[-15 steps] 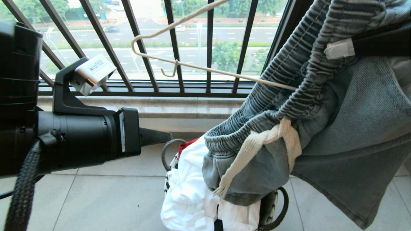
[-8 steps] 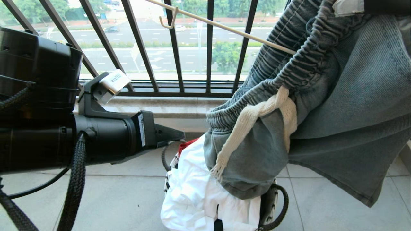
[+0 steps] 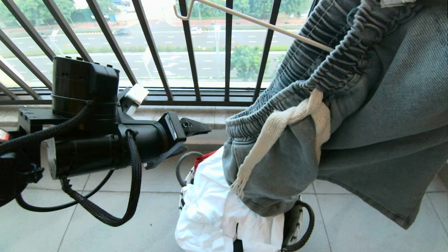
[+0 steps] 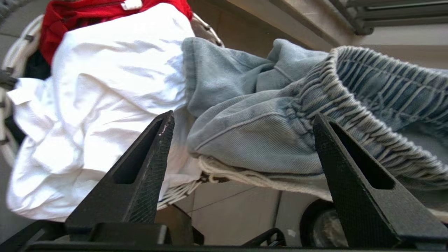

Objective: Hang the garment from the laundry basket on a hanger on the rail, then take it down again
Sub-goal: Hang the clothes on the clothes rack

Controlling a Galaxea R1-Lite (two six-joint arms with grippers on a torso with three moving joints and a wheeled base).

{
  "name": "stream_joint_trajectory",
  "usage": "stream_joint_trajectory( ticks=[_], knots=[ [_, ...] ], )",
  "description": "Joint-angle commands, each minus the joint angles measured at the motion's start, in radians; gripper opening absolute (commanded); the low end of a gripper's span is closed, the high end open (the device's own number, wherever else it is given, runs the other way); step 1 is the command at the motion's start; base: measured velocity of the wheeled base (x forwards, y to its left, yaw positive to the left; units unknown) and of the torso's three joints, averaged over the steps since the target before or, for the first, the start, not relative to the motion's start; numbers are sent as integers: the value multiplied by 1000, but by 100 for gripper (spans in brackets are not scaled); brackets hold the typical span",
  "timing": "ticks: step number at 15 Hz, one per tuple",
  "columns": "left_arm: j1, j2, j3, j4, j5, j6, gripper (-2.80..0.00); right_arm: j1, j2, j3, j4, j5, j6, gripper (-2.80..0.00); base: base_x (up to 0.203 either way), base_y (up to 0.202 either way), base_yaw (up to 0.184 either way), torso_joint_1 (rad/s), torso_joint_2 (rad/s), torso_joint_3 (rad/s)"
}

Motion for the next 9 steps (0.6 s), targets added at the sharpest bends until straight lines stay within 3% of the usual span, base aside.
stream_joint_trajectory(
  ticks=[1, 4, 9],
  knots=[
    [25, 21, 23, -42, -88, -41, 0, 5, -9, 2, 4, 16, -2, -280, 0, 0, 0, 0, 0, 0],
    [54, 18, 34, -51, -150, -45, 0, 34, -15, 7, 7, 27, -1, -280, 0, 0, 0, 0, 0, 0],
    [59, -54, 128, -225, -187, -46, 0, 97, -15, 77, 1, 26, -1, -280, 0, 0, 0, 0, 0, 0]
  ],
)
